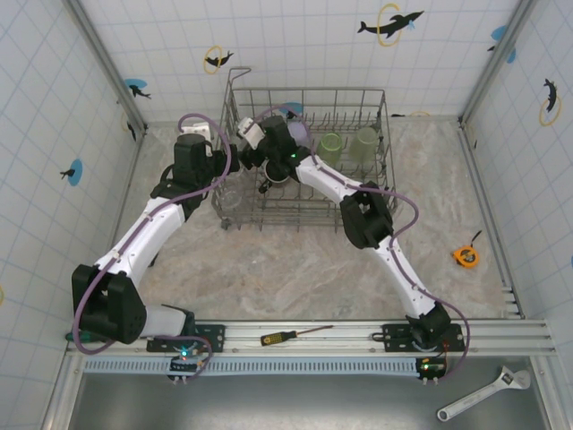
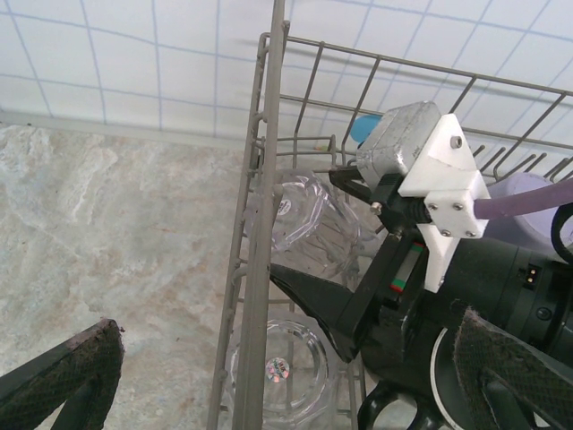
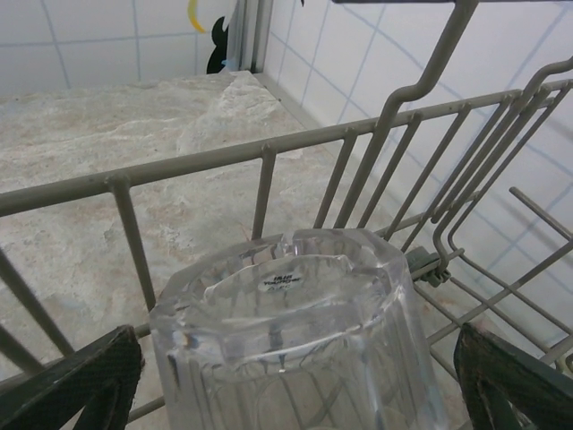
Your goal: Load the cups into the dish rack
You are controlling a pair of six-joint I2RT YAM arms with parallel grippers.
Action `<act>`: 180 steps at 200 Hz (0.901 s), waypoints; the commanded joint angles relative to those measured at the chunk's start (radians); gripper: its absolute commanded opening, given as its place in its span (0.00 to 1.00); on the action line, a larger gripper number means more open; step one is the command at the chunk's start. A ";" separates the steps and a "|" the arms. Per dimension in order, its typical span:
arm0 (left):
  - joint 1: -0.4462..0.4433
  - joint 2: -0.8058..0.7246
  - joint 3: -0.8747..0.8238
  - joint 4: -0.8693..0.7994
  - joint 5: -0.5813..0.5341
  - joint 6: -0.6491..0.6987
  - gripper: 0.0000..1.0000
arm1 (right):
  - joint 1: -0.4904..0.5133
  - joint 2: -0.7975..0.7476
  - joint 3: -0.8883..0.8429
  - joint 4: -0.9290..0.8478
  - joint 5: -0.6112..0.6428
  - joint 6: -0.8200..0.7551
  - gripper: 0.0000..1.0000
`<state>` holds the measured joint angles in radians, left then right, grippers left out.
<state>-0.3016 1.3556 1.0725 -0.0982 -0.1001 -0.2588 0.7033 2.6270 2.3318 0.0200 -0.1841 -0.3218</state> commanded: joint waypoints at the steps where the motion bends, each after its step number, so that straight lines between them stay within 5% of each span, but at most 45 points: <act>1: -0.004 0.005 0.011 -0.004 -0.022 0.026 0.97 | 0.023 0.053 0.035 0.024 0.011 -0.018 0.89; 27: -0.004 0.001 0.007 -0.005 -0.027 0.030 0.97 | 0.024 0.070 0.040 0.033 0.021 -0.020 0.75; 83: -0.004 0.005 0.006 -0.004 -0.025 0.029 0.97 | 0.042 0.065 0.038 0.049 0.040 -0.056 0.61; 180: -0.004 -0.001 -0.008 0.003 -0.026 0.030 0.97 | 0.025 -0.036 -0.098 0.348 -0.025 0.165 0.53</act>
<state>-0.3016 1.3556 1.0721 -0.0978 -0.1169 -0.2577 0.7185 2.6278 2.2574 0.2127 -0.1738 -0.2432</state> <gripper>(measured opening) 0.973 0.714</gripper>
